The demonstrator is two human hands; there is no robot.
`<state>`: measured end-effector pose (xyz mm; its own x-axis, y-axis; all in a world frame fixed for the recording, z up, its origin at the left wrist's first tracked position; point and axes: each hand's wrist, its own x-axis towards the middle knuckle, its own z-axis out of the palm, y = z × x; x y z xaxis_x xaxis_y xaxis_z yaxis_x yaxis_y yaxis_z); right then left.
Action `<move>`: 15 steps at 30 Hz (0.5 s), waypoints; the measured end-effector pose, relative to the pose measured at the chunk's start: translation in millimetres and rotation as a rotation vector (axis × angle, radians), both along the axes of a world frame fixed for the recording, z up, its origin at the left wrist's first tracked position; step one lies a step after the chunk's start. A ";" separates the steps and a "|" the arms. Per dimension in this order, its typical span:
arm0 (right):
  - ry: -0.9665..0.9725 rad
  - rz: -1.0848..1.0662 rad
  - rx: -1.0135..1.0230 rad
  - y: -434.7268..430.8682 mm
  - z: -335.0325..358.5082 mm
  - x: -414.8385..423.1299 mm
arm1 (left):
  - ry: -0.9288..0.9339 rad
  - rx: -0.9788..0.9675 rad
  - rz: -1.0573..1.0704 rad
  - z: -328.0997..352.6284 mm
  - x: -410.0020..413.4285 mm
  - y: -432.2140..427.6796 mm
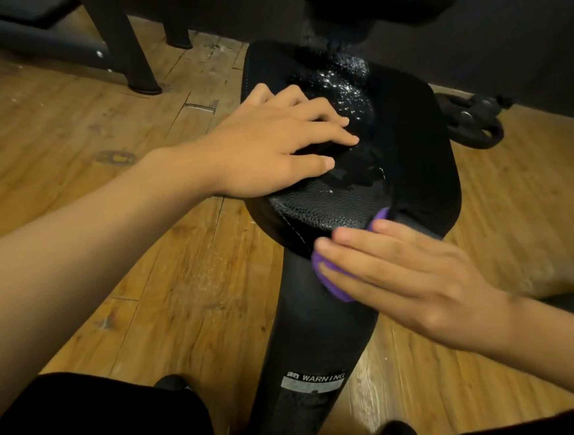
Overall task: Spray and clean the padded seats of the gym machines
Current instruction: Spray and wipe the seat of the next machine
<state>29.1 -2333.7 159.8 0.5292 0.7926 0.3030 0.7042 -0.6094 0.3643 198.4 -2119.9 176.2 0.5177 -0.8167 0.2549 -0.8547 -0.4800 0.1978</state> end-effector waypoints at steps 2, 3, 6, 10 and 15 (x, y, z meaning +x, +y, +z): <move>-0.053 -0.018 -0.036 42.0 -8.0 8.5 | 0.007 -0.007 0.004 0.4 0.1 1.1; -0.078 -0.035 -0.049 59.0 -12.8 13.9 | 0.006 -0.009 0.006 0.4 0.0 1.5; -0.088 -0.076 -0.022 76.2 -14.9 22.4 | 0.006 0.000 0.012 1.2 -0.5 2.1; 0.057 -0.090 0.111 22.5 -1.1 4.6 | 0.021 0.011 0.012 2.3 -1.2 0.8; 0.184 -0.403 0.415 -7.8 9.7 1.6 | -0.016 -0.003 0.029 -2.2 0.0 2.9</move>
